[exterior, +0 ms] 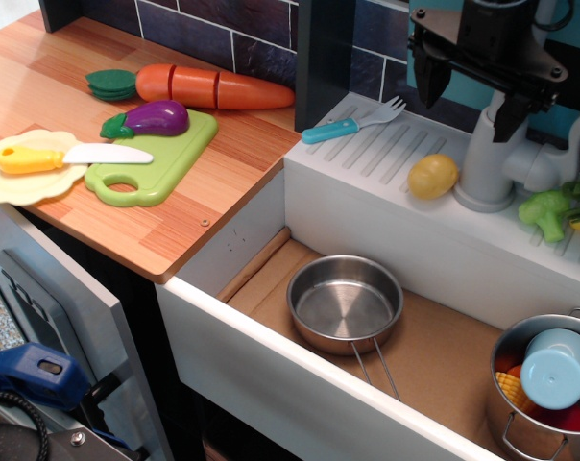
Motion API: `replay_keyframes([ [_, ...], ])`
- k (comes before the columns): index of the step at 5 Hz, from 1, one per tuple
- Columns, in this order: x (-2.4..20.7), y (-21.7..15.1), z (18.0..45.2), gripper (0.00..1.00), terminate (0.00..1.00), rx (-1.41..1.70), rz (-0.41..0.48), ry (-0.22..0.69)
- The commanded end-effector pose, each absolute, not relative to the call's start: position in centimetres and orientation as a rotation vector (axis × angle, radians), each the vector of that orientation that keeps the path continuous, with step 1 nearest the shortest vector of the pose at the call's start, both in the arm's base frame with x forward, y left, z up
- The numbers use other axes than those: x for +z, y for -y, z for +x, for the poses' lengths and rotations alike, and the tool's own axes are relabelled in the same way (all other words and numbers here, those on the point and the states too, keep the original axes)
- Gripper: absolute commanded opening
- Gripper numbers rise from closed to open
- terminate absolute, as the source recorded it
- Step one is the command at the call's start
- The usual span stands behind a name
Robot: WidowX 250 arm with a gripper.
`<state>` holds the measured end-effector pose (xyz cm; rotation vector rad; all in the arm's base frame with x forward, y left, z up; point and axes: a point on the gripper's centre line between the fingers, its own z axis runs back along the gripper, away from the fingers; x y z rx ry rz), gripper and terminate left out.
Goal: Put potato in pot or pan
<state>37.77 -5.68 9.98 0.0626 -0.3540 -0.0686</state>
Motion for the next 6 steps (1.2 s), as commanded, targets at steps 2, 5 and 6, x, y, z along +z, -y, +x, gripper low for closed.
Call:
replay_keyframes([
  [2,7.9,4.6,38.5,1.0,0.0,-0.109,0.016,0.422],
  [5,5.2,3.9,39.3,1.0,0.0,-0.116,-0.075,0.428],
  [6,4.2,3.9,39.6,1.0,0.0,-0.118,-0.097,0.44],
])
